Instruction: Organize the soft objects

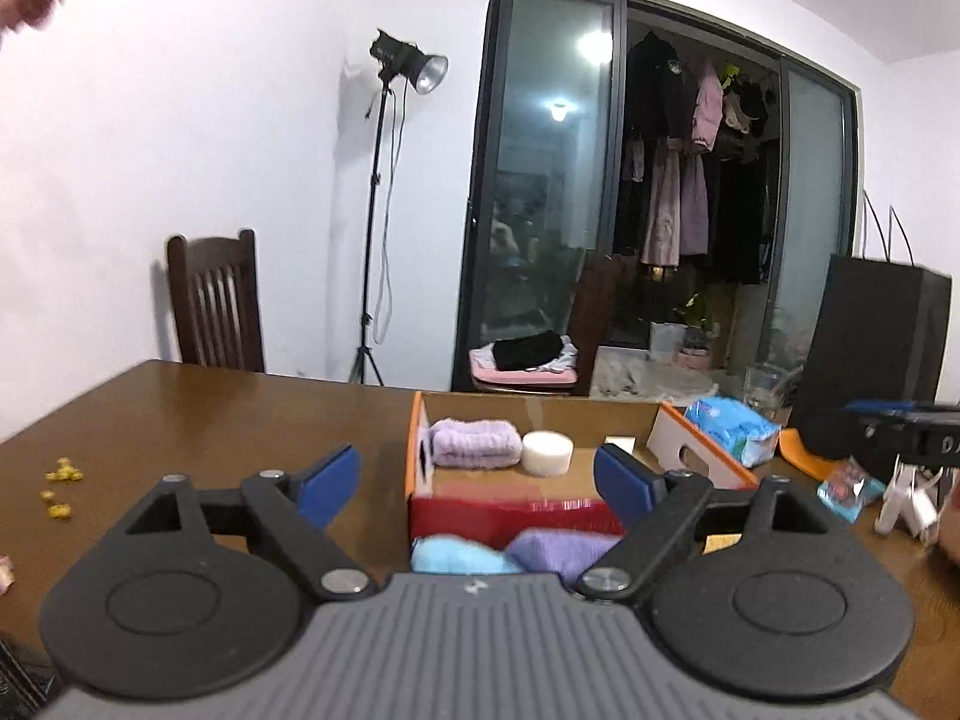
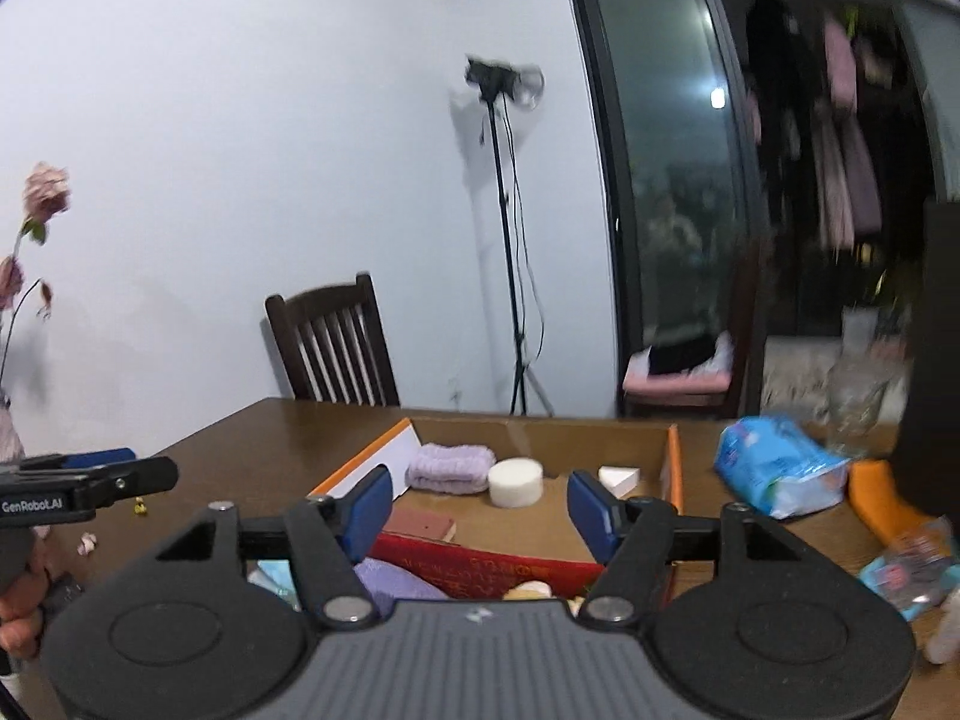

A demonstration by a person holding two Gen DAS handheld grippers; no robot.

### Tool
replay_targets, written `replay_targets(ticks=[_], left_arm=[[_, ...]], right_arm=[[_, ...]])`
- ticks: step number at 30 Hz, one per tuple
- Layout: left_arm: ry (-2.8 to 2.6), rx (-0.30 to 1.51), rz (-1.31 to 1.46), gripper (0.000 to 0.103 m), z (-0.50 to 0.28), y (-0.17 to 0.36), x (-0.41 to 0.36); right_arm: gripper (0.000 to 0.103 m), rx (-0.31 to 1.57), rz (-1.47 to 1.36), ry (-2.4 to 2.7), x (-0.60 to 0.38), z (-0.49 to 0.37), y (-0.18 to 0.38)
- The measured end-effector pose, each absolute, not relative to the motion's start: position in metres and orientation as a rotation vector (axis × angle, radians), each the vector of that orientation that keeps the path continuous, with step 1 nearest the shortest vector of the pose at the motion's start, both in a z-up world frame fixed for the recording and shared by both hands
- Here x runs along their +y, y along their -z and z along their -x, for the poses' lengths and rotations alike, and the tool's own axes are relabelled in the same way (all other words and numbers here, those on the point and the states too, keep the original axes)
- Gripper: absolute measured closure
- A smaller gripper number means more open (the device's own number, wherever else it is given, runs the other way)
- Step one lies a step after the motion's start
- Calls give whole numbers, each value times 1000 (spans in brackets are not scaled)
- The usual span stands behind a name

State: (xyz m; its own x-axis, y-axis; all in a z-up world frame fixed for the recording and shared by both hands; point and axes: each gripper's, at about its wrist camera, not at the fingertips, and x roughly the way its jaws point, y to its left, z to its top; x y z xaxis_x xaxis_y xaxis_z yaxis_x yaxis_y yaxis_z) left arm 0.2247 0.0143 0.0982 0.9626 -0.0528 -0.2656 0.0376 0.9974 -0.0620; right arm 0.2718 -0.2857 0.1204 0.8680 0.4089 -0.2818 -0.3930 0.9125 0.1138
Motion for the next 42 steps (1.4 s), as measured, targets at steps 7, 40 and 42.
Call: replay_targets(ticks=[7,40,42], left_arm=[[60,246,46,8,-156,-73,1],[10,463,86,21,-279,-1,24],[10,470,108,21,-292,0,30]], right_arm=[[12,262,-59,-381,-290,-205,-85],[21,445,-187,-571,-246,-273,-16],[31,463,-150,-562,-231,-285,-16]])
